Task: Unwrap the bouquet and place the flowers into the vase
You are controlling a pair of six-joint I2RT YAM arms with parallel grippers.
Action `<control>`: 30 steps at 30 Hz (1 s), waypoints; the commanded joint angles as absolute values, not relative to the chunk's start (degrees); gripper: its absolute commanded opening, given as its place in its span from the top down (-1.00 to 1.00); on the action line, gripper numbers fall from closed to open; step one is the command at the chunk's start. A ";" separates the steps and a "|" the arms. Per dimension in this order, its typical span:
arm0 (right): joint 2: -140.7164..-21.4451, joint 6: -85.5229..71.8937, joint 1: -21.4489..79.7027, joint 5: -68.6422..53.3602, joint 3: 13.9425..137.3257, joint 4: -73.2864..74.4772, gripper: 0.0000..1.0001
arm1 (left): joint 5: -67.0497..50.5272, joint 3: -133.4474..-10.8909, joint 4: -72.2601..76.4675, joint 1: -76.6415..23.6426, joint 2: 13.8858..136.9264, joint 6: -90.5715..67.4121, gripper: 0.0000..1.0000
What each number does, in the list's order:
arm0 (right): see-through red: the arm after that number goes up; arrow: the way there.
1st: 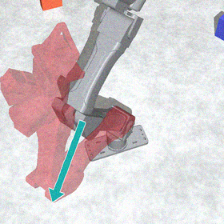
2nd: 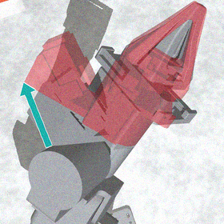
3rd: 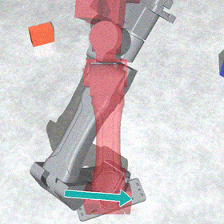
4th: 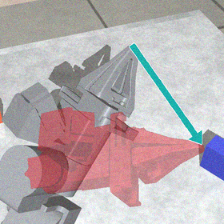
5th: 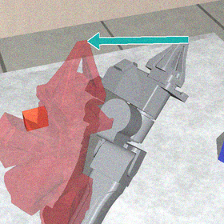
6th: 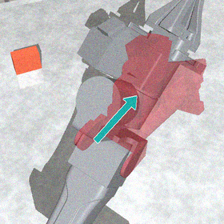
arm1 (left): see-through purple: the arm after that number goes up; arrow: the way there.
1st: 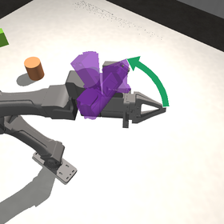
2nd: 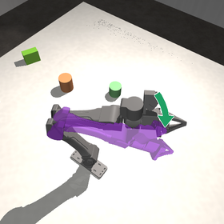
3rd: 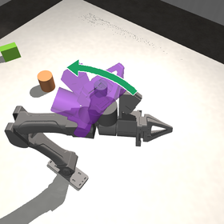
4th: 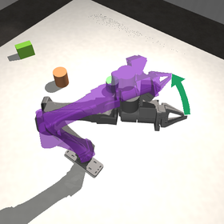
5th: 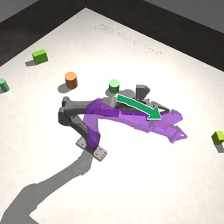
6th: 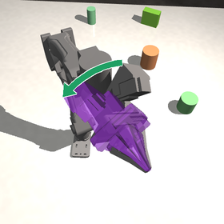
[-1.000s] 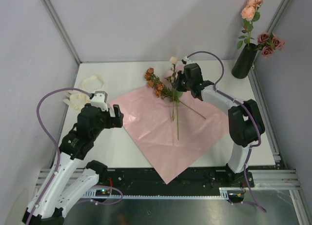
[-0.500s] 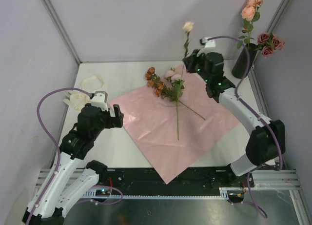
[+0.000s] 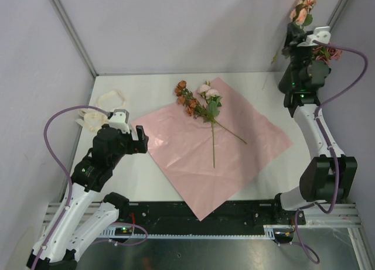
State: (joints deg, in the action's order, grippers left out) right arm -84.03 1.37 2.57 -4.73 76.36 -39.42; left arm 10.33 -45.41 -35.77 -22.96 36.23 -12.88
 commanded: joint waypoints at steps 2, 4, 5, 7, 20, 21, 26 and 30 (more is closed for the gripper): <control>-89.41 5.63 -4.34 -7.19 82.32 -51.01 1.00 | 10.55 -45.15 -34.85 -22.70 36.92 -11.97 -0.99; -92.14 5.63 -6.16 -8.57 86.63 -49.27 1.00 | 11.12 -45.06 -34.82 -22.72 37.05 -11.96 -0.99; -93.53 5.58 -6.90 -8.94 88.31 -49.33 1.00 | 11.18 -44.99 -34.81 -22.74 37.16 -11.95 -0.99; -96.66 5.46 -7.97 -9.49 91.97 -49.64 1.00 | 11.50 -45.00 -34.87 -22.69 37.63 -11.95 -0.99; -113.41 9.47 -10.27 -9.70 113.06 -49.11 1.00 | 12.67 -45.16 -34.83 -22.68 40.85 -11.79 -0.99; -114.49 9.79 -10.36 -9.55 115.24 -48.20 1.00 | 12.53 -45.21 -34.86 -22.72 41.03 -11.78 -0.99; -116.77 10.28 -10.97 -8.11 120.03 -46.91 1.00 | 12.84 -45.27 -34.81 -22.71 40.79 -11.69 -0.99; -116.87 11.35 -11.63 -6.94 120.17 -47.00 1.00 | 12.71 -45.18 -34.83 -22.68 40.38 -11.77 -0.99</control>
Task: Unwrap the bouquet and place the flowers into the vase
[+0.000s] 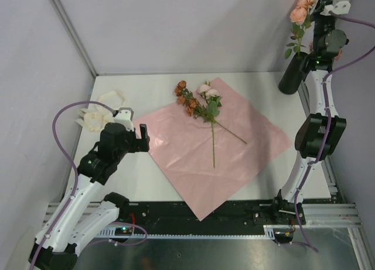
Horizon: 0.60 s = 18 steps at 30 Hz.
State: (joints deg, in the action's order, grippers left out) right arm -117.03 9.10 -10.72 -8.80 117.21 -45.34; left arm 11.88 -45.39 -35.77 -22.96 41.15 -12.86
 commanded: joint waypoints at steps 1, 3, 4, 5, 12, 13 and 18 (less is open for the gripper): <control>-116.88 11.39 -11.88 -6.94 120.20 -46.92 1.00 | 12.55 -45.18 -34.82 -22.68 40.41 -11.77 -0.99; -116.78 10.98 -12.53 -6.90 119.90 -46.73 1.00 | 12.23 -45.22 -34.87 -22.70 40.58 -11.78 -0.99; -116.71 10.76 -12.90 -6.88 119.49 -46.79 1.00 | 12.14 -45.24 -34.88 -22.69 40.64 -11.78 -0.99; -116.62 10.57 -13.22 -6.82 118.81 -46.86 1.00 | 12.09 -45.25 -34.89 -22.68 40.66 -11.78 -0.99; -119.63 8.54 -14.84 -8.05 117.84 -44.51 1.00 | 12.47 -45.21 -34.82 -22.73 40.71 -11.86 -0.99; -120.15 7.65 -15.07 -8.16 117.76 -44.19 1.00 | 12.48 -45.28 -34.81 -22.70 40.88 -11.86 -0.99; -121.96 5.99 -15.29 -8.64 116.66 -40.92 1.00 | 12.50 -45.47 -34.80 -22.68 41.20 -11.78 -0.99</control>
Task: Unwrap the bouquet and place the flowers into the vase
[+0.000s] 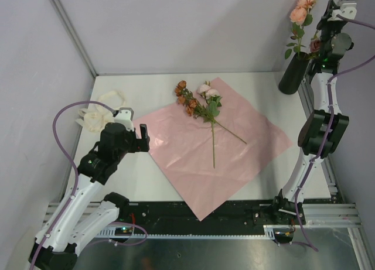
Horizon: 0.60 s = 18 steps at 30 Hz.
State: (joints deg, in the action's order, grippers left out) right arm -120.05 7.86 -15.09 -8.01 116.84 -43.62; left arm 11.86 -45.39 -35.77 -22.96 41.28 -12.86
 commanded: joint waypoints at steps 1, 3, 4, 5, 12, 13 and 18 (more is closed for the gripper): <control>-122.55 5.68 -15.29 -8.93 117.08 -39.18 1.00 | 12.49 -45.45 -34.85 -22.68 41.12 -11.78 -0.99; -122.88 4.98 -15.29 -8.93 117.27 -36.86 0.99 | 12.51 -45.49 -34.84 -22.70 41.15 -11.73 -0.99; -122.74 4.55 -15.29 -8.73 116.86 -36.05 0.94 | 12.45 -45.55 -34.87 -22.69 41.19 -11.71 -0.99; -122.32 4.34 -15.20 -8.32 116.57 -34.55 0.87 | 12.33 -45.63 -34.88 -22.68 41.29 -11.66 -0.99; -115.08 5.45 -13.52 -1.34 113.21 -24.06 -0.02 | 11.70 -45.59 -34.82 -22.68 39.79 -11.75 -0.99; -113.53 5.06 -13.35 -0.80 112.06 -23.63 -0.08 | 11.65 -45.56 -34.81 -22.72 39.45 -11.77 -0.99; -106.36 1.89 -11.84 3.84 107.05 -18.96 -0.29 | 11.37 -45.69 -34.84 -22.72 37.73 -11.78 -0.99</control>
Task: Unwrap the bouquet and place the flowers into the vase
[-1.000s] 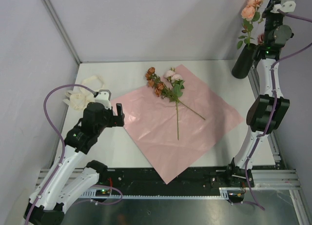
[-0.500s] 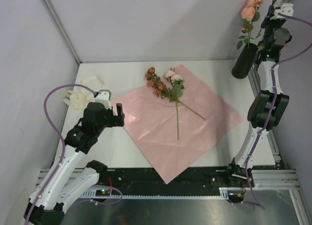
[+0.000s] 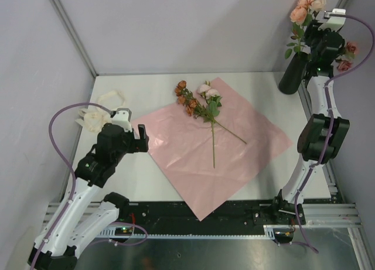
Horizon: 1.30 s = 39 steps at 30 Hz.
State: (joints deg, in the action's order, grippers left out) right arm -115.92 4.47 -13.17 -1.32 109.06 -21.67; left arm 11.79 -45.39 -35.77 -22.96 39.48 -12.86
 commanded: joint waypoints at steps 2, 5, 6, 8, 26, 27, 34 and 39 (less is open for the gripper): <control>-101.69 -0.17 -10.98 5.27 103.43 -16.85 -0.32 | 11.35 -45.70 -34.88 -22.75 37.14 -11.84 -0.99; -96.46 -5.10 -9.59 7.39 99.34 -11.85 -0.33 | 11.44 -45.70 -34.76 -22.75 36.50 -11.62 -0.99; -95.03 -6.28 -9.06 7.78 98.97 -8.91 -0.33 | 12.00 -45.75 -34.74 -22.71 36.40 -11.48 -0.99; -92.64 -8.56 -7.78 8.08 98.33 -4.18 -0.34 | 12.51 -45.89 -34.83 -22.69 36.24 -11.37 -0.99; -80.57 -11.63 19.13 -2.87 71.65 4.30 -0.18 | 10.17 -45.41 -34.24 -22.68 32.99 -11.65 -0.99; -82.47 -11.13 20.42 -3.55 71.60 4.21 -0.18 | 10.14 -45.38 -34.26 -22.72 32.93 -11.67 -0.99; -93.45 -9.93 23.69 -9.07 73.52 4.31 -0.07 | 9.57 -45.11 -34.12 -22.69 32.75 -11.85 -0.99; -100.61 -8.68 23.66 -12.09 75.19 5.77 -0.06 | 9.35 -45.09 -34.07 -22.68 33.19 -11.82 -0.99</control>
State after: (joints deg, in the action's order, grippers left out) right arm -96.97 -10.41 23.86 -8.36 71.75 5.58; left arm 10.13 -45.39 -35.70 -22.96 33.10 -12.86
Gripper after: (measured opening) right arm 0.534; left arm 0.996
